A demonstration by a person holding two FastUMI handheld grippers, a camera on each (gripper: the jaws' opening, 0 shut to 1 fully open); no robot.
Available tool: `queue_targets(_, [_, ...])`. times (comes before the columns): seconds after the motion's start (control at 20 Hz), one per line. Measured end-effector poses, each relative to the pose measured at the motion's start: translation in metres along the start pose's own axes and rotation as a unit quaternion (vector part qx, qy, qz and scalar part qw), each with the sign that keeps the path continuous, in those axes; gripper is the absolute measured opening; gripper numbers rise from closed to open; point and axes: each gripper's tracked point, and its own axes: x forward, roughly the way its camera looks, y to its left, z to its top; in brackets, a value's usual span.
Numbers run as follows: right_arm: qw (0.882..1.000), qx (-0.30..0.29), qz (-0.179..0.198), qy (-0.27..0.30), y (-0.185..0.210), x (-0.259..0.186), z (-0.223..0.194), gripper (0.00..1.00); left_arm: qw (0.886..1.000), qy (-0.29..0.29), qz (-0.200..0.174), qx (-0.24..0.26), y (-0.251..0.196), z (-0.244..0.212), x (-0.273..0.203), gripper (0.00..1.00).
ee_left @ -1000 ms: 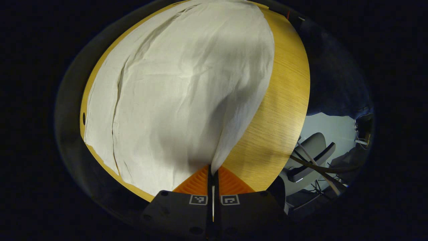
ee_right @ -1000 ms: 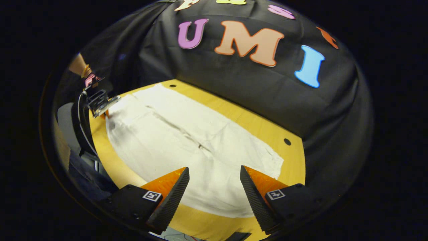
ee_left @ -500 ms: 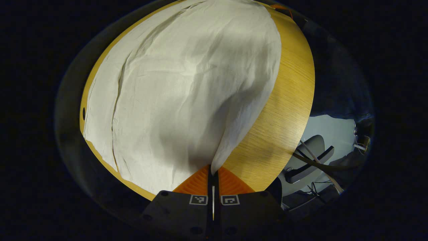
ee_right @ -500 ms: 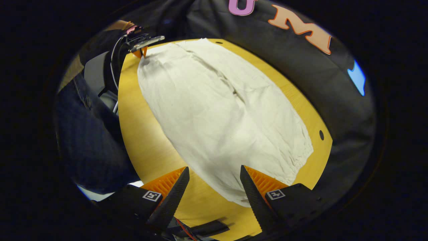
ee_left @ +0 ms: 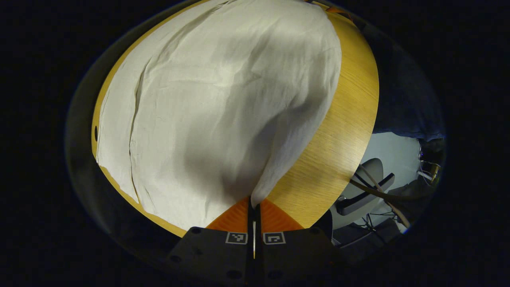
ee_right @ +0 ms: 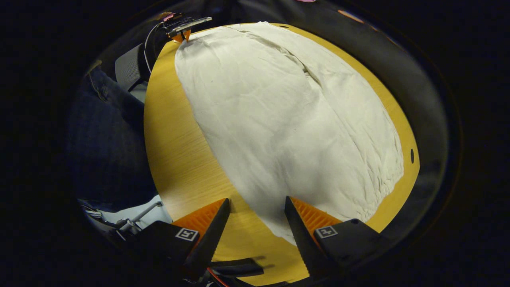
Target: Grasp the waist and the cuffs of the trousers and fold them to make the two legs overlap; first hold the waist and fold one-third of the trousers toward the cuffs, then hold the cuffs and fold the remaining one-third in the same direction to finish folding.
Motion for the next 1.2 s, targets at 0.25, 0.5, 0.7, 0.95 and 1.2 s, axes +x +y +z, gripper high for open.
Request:
queue_targets(0.25, [1.0,0.004,0.001,-0.004,-0.008,0.001,0.0,0.8,1.0,0.016,-0.006,0.007,-0.001,-0.001,-0.001,0.0])
queue_targets(0.5, [0.999,0.034,-0.016,-0.01,-0.024,0.004,0.003,0.44,1.0,0.02,-0.008,-0.008,-0.001,-0.001,-0.003,0.0])
queue_targets(0.7, [0.999,0.031,-0.032,0.0,-0.028,0.003,0.003,0.14,0.999,0.018,-0.021,-0.02,-0.001,-0.001,-0.002,0.0])
queue_targets(0.95, [0.998,0.051,-0.037,0.03,-0.029,0.003,0.003,0.05,0.999,0.003,-0.045,-0.031,-0.003,0.0,-0.004,0.0])
queue_targets(1.2, [0.992,0.093,-0.075,0.03,-0.041,-0.01,0.014,0.03,0.999,-0.005,-0.037,-0.028,0.019,0.0,-0.015,0.0])
